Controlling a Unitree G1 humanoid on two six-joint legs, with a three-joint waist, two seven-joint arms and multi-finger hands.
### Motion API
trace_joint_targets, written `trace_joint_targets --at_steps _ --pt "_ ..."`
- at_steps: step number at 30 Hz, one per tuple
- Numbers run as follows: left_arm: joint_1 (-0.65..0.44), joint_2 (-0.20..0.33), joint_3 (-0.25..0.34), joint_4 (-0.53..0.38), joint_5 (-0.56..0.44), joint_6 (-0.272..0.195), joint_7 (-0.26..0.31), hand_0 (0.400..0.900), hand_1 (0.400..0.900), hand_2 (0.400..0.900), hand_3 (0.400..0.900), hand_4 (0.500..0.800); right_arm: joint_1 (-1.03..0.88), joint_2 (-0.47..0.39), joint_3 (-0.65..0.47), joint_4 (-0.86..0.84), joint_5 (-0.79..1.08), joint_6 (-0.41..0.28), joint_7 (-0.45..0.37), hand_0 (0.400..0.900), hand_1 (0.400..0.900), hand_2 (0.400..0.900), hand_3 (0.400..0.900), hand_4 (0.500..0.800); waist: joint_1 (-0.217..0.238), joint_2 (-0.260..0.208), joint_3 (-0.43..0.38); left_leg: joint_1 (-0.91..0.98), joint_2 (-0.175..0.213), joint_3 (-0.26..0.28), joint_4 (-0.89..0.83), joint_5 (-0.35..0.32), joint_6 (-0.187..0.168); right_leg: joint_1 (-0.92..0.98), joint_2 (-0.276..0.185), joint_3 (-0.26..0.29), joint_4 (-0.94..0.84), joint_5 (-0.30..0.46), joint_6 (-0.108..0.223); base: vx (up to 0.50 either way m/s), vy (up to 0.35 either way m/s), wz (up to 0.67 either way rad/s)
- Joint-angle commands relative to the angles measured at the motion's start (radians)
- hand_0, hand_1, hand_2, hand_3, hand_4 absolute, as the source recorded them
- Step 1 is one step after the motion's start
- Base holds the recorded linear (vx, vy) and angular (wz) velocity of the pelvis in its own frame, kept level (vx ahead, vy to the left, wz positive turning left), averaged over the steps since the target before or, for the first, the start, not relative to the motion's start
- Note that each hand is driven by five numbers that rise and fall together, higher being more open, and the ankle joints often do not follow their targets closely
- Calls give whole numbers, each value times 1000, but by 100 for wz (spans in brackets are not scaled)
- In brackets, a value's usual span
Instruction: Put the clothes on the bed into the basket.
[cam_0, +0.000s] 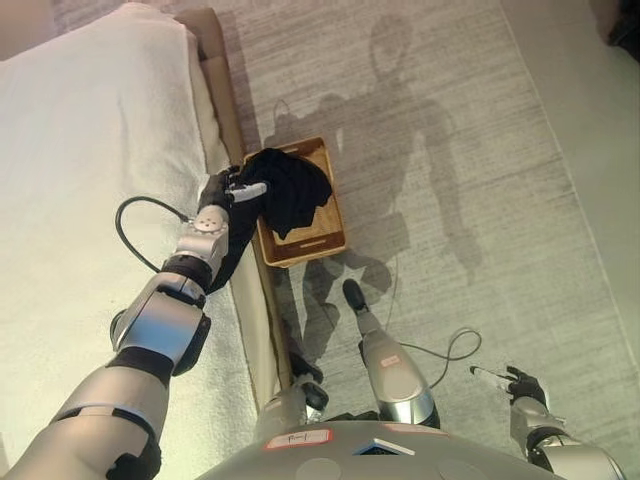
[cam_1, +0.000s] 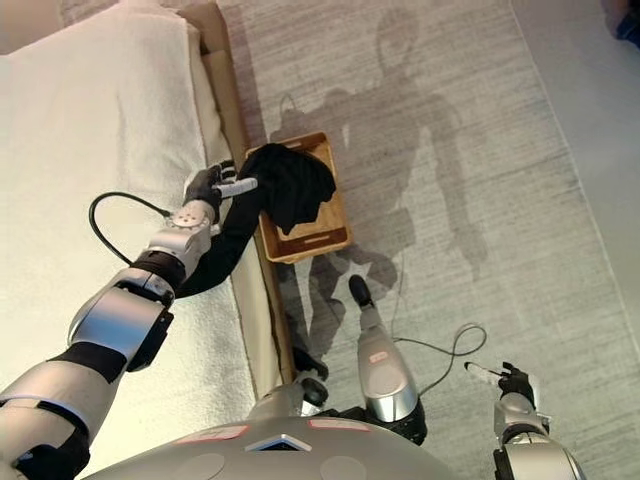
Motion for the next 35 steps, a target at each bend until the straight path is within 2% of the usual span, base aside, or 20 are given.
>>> trace_joint_targets --at_steps 1,2,4,5,6,7,9,10,11,12,13,15,16,17,19,23,25,26,35 --pt "54 -11 94 22 73 -63 4 900 900 900 900 800 65 -30 29 40 -34 13 2 900 900 900 900 800 3 26 -30 44 51 -125 6 -6 -63 117 -18 -82 0 -129 45 -36 7 16" --pt "57 -11 95 20 74 -63 4 900 900 900 900 800 66 -31 29 39 -34 13 2 900 900 900 900 800 2 26 -29 46 51 -125 6 -6 -63 119 -18 -82 0 -130 45 -70 18 22" --pt "139 -22 105 6 98 -67 -2 900 900 900 900 800 67 -15 40 40 -55 17 12 900 900 900 900 800 20 22 -32 65 45 -140 6 -10 -56 151 -23 -95 0 -136 44 -84 23 24" --pt "226 -38 127 2 113 -67 -13 900 900 900 900 800 67 7 53 43 -73 22 22 900 900 900 900 800 39 19 -38 83 41 -151 6 -15 -52 180 -26 -108 0 -141 43 -81 20 24" --pt "227 -38 127 1 114 -67 -13 900 900 900 900 800 67 7 54 43 -73 22 22 900 900 900 900 800 38 19 -38 84 41 -151 6 -15 -52 181 -26 -108 0 -142 43 -122 41 30" --pt "315 -47 139 3 159 -65 -23 900 900 900 900 800 63 25 68 44 -97 26 34 900 900 900 900 800 61 12 -47 98 36 -163 6 -17 -46 209 -28 -117 0 -148 41 -94 29 21" --pt "358 -52 143 20 188 -61 -28 900 900 900 900 800 57 33 81 46 -112 27 38 900 900 900 900 800 69 6 -52 107 34 -168 6 -19 -43 225 -29 -122 0 -151 41 -96 31 20" --pt "440 -59 154 41 244 -55 -42 900 900 900 900 800 48 45 95 48 -138 29 45 900 900 900 900 800 91 -4 -66 121 30 -178 6 -20 -37 248 -33 -132 0 -155 40 -64 28 13" --pt "442 -59 154 40 244 -55 -42 900 900 900 900 800 49 45 96 48 -138 29 45 900 900 900 900 800 90 -5 -66 121 30 -179 6 -20 -37 249 -33 -132 0 -155 40 -102 40 24" --pt "491 -65 176 48 245 -50 -40 900 900 900 900 800 46 55 100 48 -146 28 46 900 900 900 900 800 104 -10 -73 126 28 -187 6 -21 -33 261 -36 -139 0 -157 39 -96 37 30" --pt "548 -82 176 61 271 -49 -51 900 900 900 900 800 35 65 109 41 -157 30 47 900 900 900 900 800 119 -20 -83 134 25 -196 6 -20 -29 277 -37 -150 0 -159 39 -96 36 30" --pt "581 -88 182 59 278 -44 -52 900 900 900 900 800 31 69 110 39 -160 30 47 900 900 900 900 800 131 -24 -90 137 22 -205 6 -21 -27 287 -41 -160 0 -161 40 -86 50 33" --pt "629 -102 178 88 307 -40 -62 900 900 900 900 800 26 79 121 33 -172 33 48 900 900 900 900 800 146 -32 -97 145 19 -218 6 -23 -22 308 -45 -172 0 -162 41 -82 55 35" --pt "630 -102 178 88 307 -40 -62 900 900 900 900 800 27 79 121 33 -172 32 48 900 900 900 900 800 145 -32 -97 145 19 -218 6 -23 -22 308 -45 -173 0 -162 41 -70 53 32" --pt "672 -117 162 127 389 -28 -61 900 900 900 900 800 25 91 138 34 -203 37 49 900 900 900 900 800 162 -43 -106 154 12 -231 6 -28 -15 331 -54 -191 0 -165 46 -65 74 22" --pt "692 -110 164 143 437 -16 -38 900 900 900 900 800 14 112 163 27 -223 39 47 900 900 900 900 800 180 -57 -110 160 4 -248 6 -33 -7 350 -62 -207 0 -166 50 -56 67 22" --pt "708 -107 141 142 491 -13 -32 900 900 900 900 800 16 128 193 12 -248 42 49 900 900 900 900 800 190 -69 -113 172 -3 -257 6 -41 -1 367 -69 -219 3 -168 55 -57 56 13" --pt "707 -106 142 142 491 -13 -32 900 900 900 900 800 15 129 194 11 -248 42 49 900 900 900 900 800 191 -73 -114 162 -3 -250 6 -27 4 356 -69 -220 2 -157 48 -86 63 12" --pt "721 -110 138 138 499 -11 -3 900 900 900 900 800 22 159 250 -3 -301 46 41 900 900 900 900 800 206 -92 -110 168 -22 -273 6 -36 17 377 -84 -240 7 -160 57 -23 39 9"
